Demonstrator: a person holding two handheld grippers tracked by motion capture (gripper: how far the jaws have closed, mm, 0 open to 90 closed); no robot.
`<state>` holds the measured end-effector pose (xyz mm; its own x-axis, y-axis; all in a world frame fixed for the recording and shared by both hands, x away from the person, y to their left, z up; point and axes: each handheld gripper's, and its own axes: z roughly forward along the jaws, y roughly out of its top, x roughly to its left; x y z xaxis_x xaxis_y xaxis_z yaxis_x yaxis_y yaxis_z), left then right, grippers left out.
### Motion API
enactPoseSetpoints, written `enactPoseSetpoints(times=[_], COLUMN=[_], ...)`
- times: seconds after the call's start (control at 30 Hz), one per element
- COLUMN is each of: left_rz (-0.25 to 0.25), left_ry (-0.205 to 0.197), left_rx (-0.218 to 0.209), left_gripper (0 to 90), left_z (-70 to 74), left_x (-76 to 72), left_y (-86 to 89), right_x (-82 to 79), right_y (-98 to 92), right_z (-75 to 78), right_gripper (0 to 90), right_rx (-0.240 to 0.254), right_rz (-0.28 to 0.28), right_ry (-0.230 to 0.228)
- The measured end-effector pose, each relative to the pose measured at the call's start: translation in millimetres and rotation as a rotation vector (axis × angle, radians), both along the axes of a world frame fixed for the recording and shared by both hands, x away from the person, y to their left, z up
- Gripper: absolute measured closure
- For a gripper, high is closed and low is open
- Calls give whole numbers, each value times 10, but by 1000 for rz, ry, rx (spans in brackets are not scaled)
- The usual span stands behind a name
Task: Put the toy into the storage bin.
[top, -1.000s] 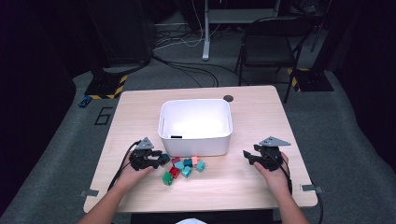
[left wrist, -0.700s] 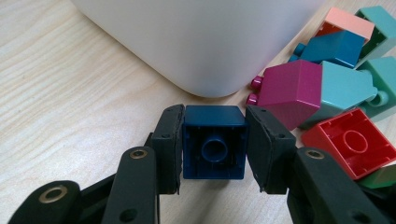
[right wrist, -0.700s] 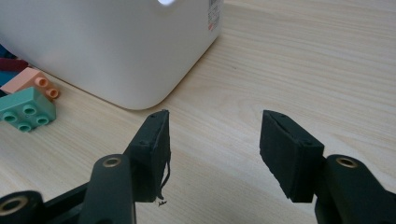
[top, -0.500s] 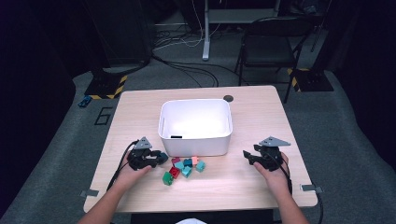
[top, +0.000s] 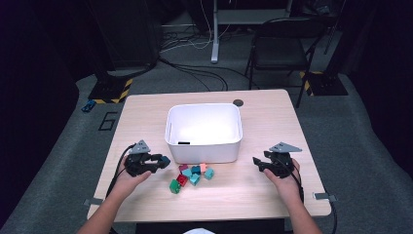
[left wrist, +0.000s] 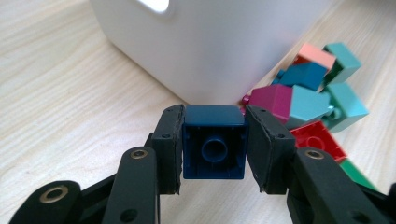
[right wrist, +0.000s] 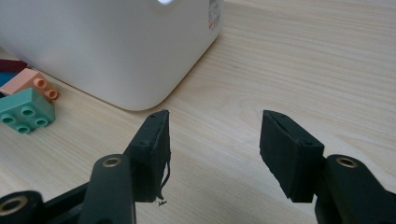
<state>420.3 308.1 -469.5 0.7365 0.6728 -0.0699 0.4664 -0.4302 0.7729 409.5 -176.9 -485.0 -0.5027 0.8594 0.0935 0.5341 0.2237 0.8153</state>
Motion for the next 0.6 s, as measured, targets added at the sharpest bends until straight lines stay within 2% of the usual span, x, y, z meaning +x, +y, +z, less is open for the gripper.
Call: enactPoseSetpoints(times=[0.17,0.2,0.3,0.33,0.4,0.47,0.6], left_rz=[-3,-3,-20,-20,-24,-25,-40], left_ry=[-17,-17,-41,-41,-52,-53,-64], left_rx=[-3,-3,4,4,11,5,-11], left_gripper=[587,587,587,587,587,587,587], left_z=[226,226,417,417,546,589,766], left_x=[-54,-54,-85,-85,-105,-109,-101], left_y=[43,43,65,65,63,60,48], right_x=[5,5,6,7,6,6,7], right_y=[9,9,7,6,6,7,8], right_z=[-3,-3,-3,-3,-3,-3,-5], right_gripper=[425,425,425,425,425,425,425], right_rx=[4,4,3,2,5,5,3], right_rz=[1,2,1,-1,2,1,-1], right_ry=[6,6,6,4,4,5,4])
